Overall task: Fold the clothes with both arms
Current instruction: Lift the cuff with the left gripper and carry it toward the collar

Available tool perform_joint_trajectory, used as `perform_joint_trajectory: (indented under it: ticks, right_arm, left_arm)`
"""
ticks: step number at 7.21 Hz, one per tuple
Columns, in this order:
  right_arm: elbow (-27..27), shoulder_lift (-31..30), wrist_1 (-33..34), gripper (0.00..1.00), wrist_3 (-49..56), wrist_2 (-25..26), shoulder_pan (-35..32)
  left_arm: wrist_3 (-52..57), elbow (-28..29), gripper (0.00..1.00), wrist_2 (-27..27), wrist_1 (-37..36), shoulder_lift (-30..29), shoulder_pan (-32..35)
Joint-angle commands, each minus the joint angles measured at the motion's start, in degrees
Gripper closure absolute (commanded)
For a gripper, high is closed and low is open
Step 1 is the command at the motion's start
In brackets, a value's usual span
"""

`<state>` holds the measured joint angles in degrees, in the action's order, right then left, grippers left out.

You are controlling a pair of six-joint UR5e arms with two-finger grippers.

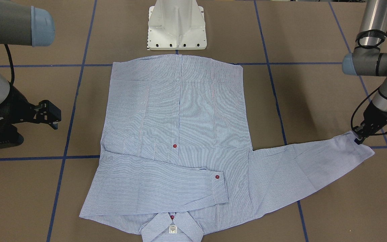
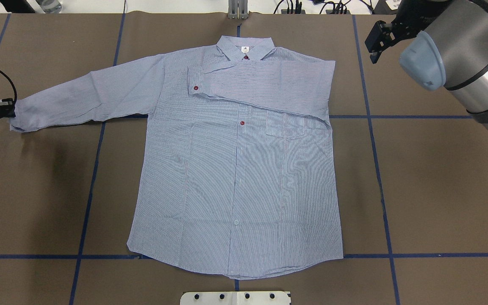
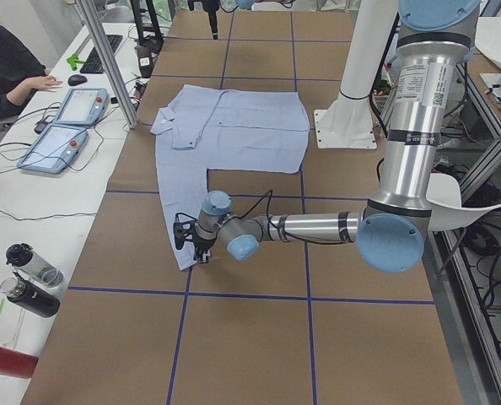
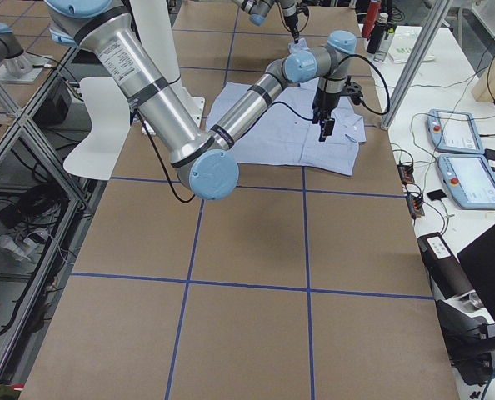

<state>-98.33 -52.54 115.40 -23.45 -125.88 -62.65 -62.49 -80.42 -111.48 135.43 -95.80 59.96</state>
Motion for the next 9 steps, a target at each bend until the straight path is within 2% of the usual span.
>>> perform_joint_trajectory:
  ticks: [1, 2, 4, 7, 9]
  right_arm:
    - [-0.11, -0.97, 0.00, 0.00, 0.34, -0.33, -0.80]
    - [-0.72, -2.11, 0.00, 0.00, 1.12, -0.51, -1.41]
    - [-2.21, -5.18, -0.08, 0.00, 3.22, -0.51, -2.29]
    - [-4.49, -11.77, -0.09, 0.00, 9.20, -0.51, -4.84]
    - [-5.29, -14.59, -0.09, 0.00, 11.49, -0.51, -5.98]
  left_arm:
    - [0.26, -11.54, 1.00, -0.05, -9.71, -1.31, 0.25]
    - [0.26, -17.09, 1.00, -0.05, -17.15, -3.41, 0.34]
    - [-0.61, -22.92, 1.00, 0.04, -30.78, -14.45, 0.43]
    - [-11.84, -21.72, 1.00, -0.22, -39.26, -30.97, -3.33]
    - [-18.60, -15.33, 1.00, -0.40, -40.51, -41.18, -6.15]
